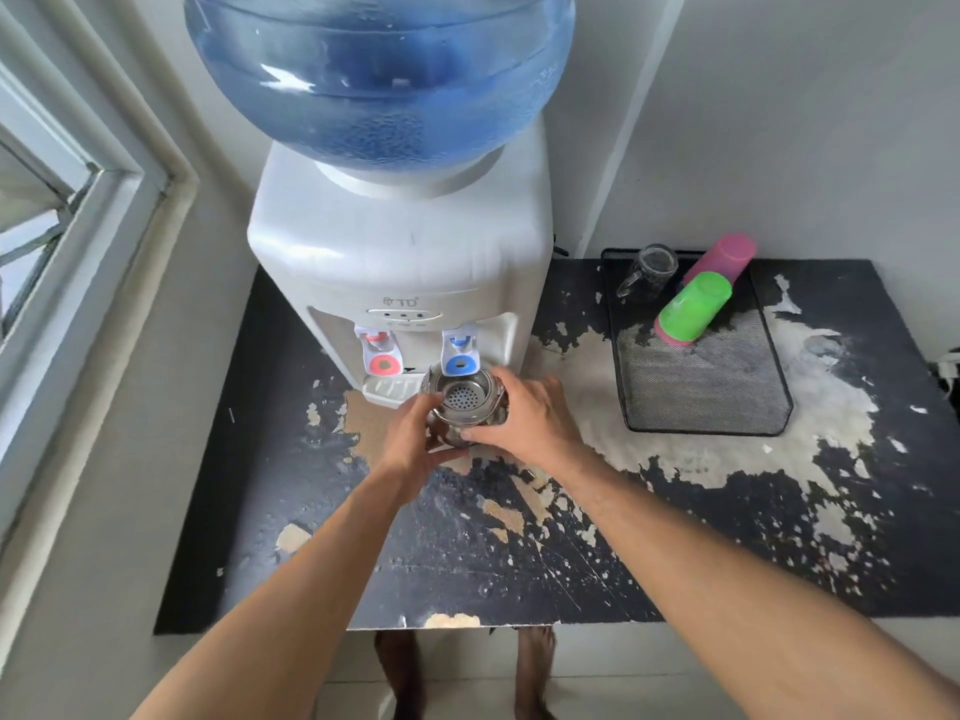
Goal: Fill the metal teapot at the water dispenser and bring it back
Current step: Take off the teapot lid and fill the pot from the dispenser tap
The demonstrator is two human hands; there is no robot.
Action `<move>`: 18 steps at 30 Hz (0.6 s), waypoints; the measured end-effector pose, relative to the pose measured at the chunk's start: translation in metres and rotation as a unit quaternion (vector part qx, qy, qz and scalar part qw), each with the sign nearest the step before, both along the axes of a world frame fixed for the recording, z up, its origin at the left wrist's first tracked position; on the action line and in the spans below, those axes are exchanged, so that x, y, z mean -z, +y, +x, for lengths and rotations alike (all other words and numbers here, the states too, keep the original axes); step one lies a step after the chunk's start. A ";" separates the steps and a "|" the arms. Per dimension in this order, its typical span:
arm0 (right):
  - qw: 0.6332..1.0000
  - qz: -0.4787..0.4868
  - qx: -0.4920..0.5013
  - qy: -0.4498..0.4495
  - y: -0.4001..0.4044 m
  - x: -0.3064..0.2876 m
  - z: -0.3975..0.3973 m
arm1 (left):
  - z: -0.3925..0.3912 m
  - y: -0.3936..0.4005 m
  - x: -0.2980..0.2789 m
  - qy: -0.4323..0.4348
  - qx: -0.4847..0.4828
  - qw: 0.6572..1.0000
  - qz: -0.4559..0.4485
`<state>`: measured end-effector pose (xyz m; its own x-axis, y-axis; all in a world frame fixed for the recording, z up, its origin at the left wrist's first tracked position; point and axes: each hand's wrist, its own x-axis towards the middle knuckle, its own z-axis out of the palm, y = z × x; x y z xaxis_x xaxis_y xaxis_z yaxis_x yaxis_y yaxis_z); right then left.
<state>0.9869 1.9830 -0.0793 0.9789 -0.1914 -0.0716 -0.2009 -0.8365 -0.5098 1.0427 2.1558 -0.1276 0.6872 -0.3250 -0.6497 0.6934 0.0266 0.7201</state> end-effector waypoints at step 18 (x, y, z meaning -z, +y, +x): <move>0.990 0.030 0.115 -0.078 0.015 -0.022 0.029 | 0.006 -0.003 -0.018 -0.018 -0.030 0.999 0.028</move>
